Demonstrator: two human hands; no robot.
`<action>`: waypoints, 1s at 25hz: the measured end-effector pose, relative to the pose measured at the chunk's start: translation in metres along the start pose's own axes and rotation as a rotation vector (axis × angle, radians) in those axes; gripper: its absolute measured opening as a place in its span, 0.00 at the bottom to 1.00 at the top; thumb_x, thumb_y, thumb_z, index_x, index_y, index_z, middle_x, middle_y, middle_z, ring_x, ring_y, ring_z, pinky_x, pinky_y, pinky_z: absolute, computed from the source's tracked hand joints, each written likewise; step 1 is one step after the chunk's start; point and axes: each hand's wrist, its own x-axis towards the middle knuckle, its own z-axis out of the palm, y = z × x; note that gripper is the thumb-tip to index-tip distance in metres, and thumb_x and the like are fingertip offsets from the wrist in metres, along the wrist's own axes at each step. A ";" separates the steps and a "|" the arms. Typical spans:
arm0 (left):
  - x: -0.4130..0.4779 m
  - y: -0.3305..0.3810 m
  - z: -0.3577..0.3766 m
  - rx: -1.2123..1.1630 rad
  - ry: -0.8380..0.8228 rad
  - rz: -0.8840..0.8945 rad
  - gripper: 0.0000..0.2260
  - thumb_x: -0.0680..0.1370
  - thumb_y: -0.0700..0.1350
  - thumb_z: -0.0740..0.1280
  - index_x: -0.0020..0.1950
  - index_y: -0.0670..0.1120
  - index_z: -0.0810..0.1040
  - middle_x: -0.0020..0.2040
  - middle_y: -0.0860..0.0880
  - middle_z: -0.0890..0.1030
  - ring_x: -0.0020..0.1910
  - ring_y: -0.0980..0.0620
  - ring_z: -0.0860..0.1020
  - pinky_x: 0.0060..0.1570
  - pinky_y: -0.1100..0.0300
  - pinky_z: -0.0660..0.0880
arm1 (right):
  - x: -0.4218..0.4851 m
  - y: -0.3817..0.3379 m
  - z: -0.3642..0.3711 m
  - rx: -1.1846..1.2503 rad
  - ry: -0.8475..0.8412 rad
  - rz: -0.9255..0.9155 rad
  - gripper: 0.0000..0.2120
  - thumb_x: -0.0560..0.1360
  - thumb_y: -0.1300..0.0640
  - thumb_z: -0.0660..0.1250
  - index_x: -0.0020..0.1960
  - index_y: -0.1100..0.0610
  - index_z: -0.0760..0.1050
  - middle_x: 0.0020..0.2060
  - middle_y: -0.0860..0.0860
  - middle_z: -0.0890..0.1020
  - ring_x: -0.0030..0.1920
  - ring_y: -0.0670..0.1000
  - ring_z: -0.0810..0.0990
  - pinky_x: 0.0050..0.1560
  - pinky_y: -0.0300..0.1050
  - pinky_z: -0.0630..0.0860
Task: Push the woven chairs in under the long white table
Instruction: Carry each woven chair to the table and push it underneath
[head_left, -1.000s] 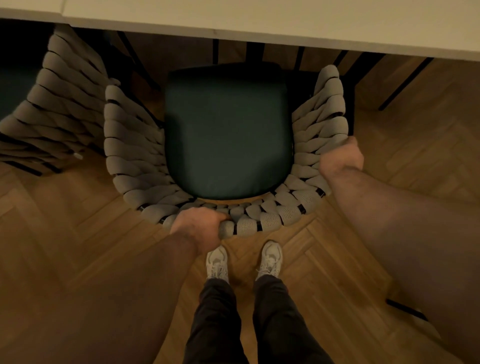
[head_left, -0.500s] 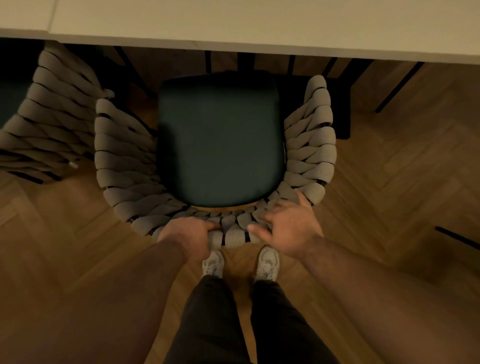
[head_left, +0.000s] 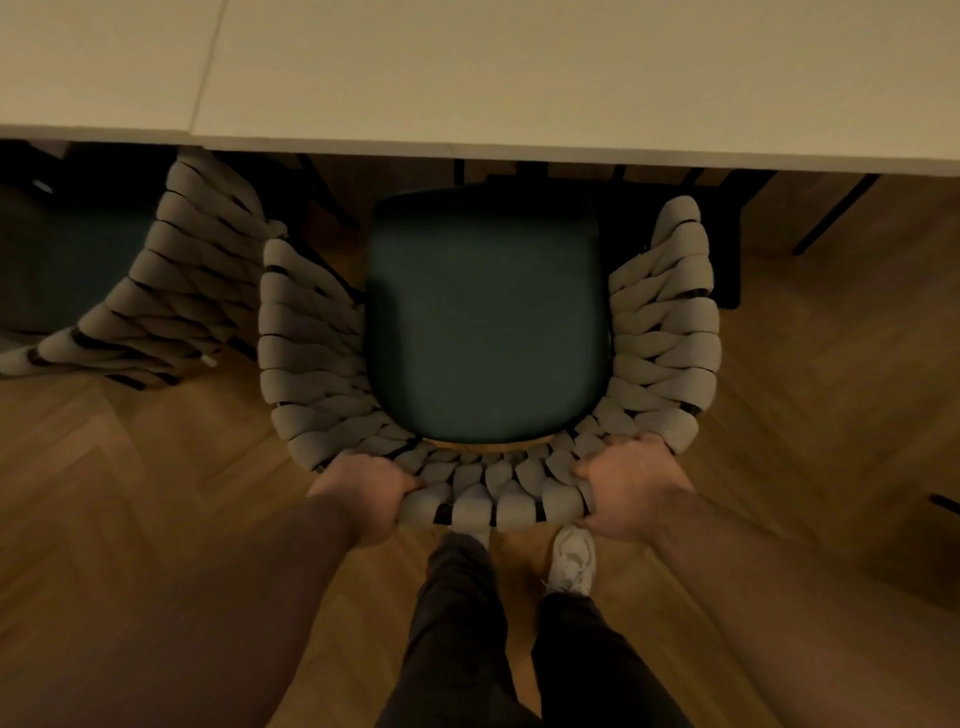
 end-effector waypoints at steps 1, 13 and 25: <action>0.003 -0.005 -0.003 0.009 0.008 0.000 0.19 0.81 0.52 0.60 0.71 0.65 0.73 0.64 0.56 0.81 0.64 0.49 0.78 0.65 0.47 0.72 | 0.003 -0.001 -0.004 0.017 -0.007 0.007 0.19 0.75 0.36 0.60 0.61 0.42 0.78 0.51 0.47 0.82 0.56 0.53 0.78 0.62 0.55 0.71; 0.068 -0.072 -0.061 0.048 0.055 0.001 0.18 0.81 0.51 0.63 0.69 0.64 0.77 0.61 0.54 0.82 0.61 0.48 0.79 0.68 0.43 0.69 | 0.048 0.017 -0.069 0.103 0.025 0.081 0.22 0.74 0.33 0.59 0.65 0.37 0.76 0.49 0.43 0.81 0.57 0.50 0.78 0.62 0.51 0.72; 0.087 -0.083 -0.090 0.086 0.013 0.042 0.20 0.80 0.52 0.65 0.71 0.65 0.75 0.62 0.54 0.82 0.62 0.49 0.79 0.68 0.43 0.71 | 0.068 0.029 -0.085 0.115 -0.035 0.123 0.23 0.75 0.38 0.64 0.69 0.37 0.75 0.52 0.46 0.81 0.56 0.52 0.79 0.58 0.52 0.73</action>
